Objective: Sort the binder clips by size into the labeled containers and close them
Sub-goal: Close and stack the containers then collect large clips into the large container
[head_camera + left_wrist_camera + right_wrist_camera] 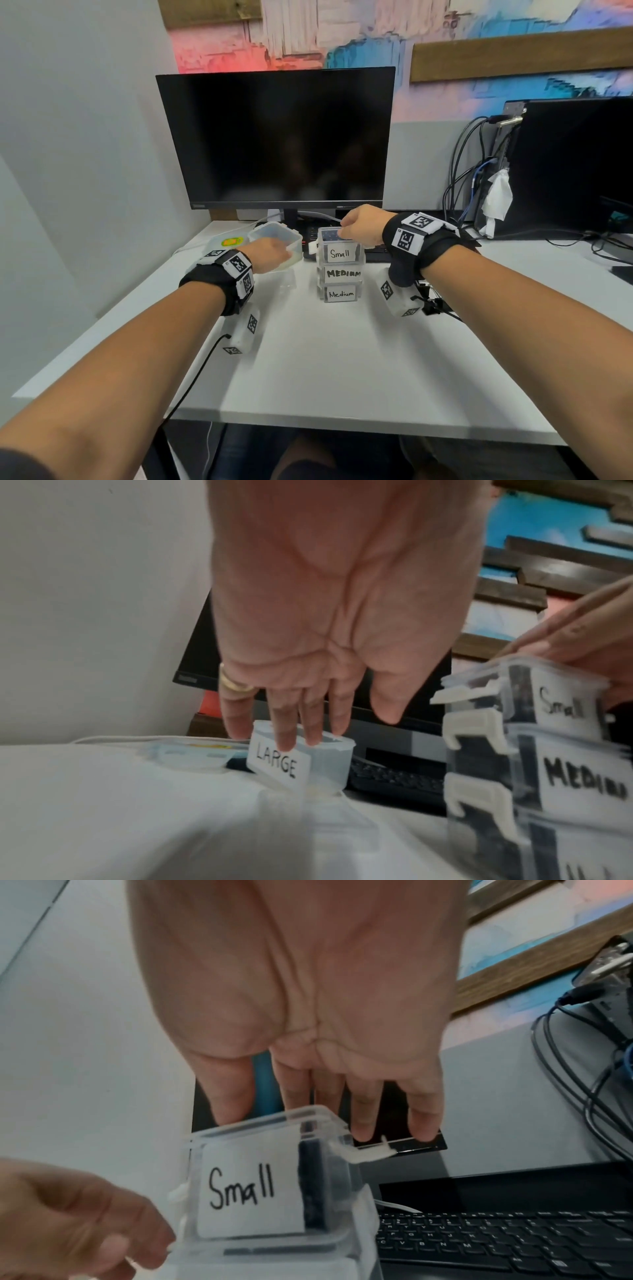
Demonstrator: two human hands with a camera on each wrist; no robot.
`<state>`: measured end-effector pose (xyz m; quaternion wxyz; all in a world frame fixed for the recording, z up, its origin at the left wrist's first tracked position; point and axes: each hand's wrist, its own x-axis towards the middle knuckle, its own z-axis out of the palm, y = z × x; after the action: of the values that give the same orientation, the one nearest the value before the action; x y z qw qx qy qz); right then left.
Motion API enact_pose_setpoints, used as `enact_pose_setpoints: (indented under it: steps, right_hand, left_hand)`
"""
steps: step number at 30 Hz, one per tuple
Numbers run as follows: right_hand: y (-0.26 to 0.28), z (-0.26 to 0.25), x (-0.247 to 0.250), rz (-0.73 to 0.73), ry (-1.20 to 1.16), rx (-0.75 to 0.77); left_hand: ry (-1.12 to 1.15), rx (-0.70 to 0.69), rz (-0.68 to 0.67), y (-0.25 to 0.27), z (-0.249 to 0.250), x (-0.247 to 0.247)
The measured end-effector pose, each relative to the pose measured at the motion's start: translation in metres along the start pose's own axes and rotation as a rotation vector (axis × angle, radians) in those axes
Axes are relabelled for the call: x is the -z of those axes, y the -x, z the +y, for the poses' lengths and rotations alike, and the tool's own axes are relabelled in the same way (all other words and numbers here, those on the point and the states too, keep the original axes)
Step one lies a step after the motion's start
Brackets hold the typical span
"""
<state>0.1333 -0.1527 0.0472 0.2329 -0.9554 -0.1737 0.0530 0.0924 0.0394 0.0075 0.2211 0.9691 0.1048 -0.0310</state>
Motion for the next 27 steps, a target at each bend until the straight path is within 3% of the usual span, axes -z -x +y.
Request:
enact_pose_setpoints:
  steps: [5,11,17,27]
  right_hand:
    - [-0.002,-0.008,-0.007,-0.042,0.059,0.040]
    - [-0.001,-0.008,-0.006,-0.049,0.087,0.044]
    - [-0.002,-0.009,-0.004,-0.073,0.115,0.041]
    - [0.001,-0.003,0.002,-0.095,0.163,0.010]
  left_hand:
    - [-0.316,0.070,-0.051,-0.008,-0.026,-0.009]
    - [-0.454,0.066,-0.157,-0.018,-0.043,-0.015]
    - [-0.492,-0.008,-0.138,-0.022,-0.041,-0.020]
    - [-0.415,0.064,-0.154,-0.029,-0.036,-0.028]
